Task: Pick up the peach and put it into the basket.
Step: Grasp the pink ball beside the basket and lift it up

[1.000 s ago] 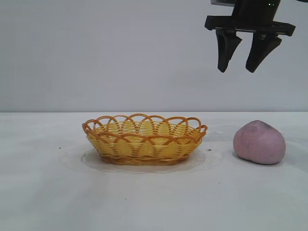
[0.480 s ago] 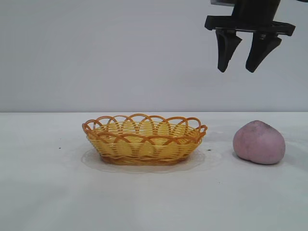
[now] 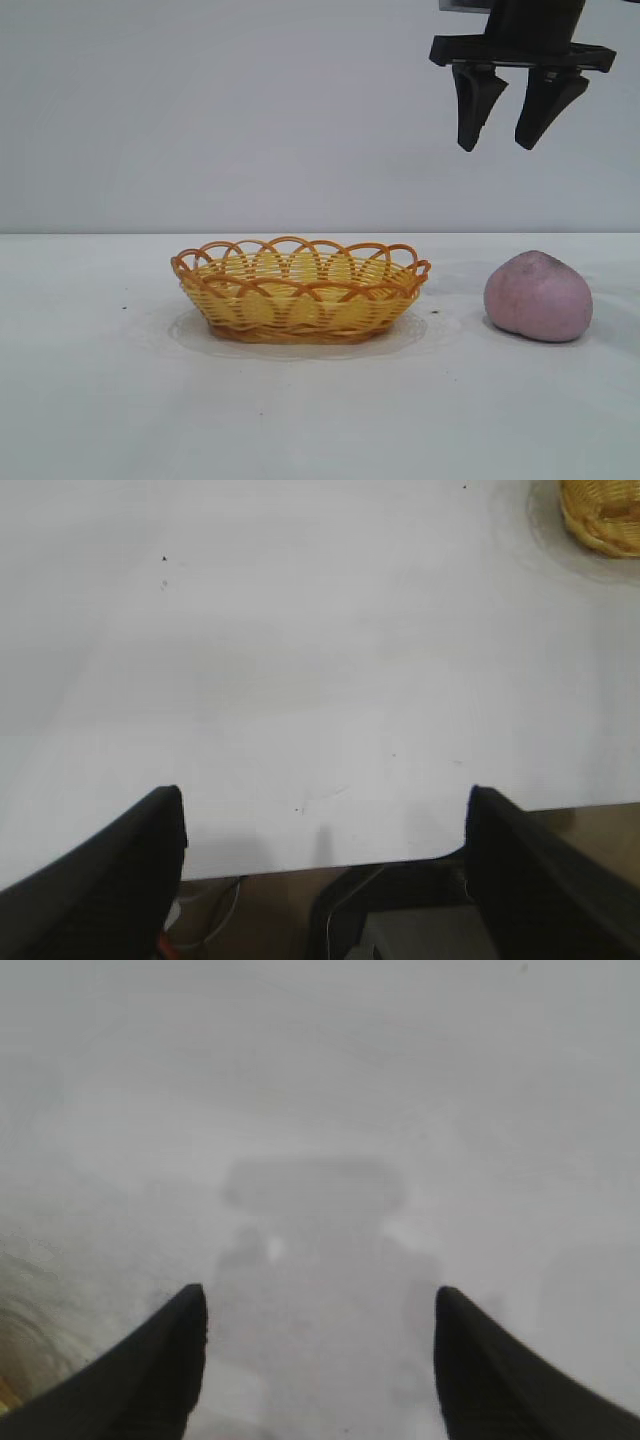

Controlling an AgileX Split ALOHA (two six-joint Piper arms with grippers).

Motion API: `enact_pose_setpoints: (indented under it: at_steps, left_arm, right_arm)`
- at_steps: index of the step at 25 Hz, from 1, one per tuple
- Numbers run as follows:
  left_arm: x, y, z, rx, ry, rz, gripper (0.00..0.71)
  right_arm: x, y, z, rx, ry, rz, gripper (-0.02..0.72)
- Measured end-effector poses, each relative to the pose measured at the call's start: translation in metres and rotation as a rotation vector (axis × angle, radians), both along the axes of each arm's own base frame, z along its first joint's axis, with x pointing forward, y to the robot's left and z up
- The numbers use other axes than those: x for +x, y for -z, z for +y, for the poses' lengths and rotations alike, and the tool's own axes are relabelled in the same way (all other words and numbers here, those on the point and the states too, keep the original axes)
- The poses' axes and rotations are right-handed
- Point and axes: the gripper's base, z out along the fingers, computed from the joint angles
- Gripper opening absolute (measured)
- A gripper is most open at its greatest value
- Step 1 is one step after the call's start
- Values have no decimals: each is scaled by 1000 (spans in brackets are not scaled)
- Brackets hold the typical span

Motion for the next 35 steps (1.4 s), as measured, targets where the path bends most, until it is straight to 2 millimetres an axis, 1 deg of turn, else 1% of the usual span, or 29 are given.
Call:
enact_pose_setpoints:
  at_steps: [3, 6, 8, 25, 35]
  left_arm:
    - [-5, 1, 0, 7, -4, -33, 566]
    - [-3, 2, 1, 13, -12, -56, 566]
    - [1, 5, 2, 17, -17, -60, 566]
    - [2, 5, 2, 19, -20, -72, 566]
    - [2, 5, 2, 20, -64, -72, 566]
  right_arm:
    - [0, 0, -1, -10, -4, -6, 421]
    - [1, 0, -1, -14, -5, -8, 421]
    - [1, 0, -1, -14, -5, -8, 421]
    - [1, 0, -1, -14, -5, -8, 421]
    - [1, 0, -1, -15, -6, -8, 421]
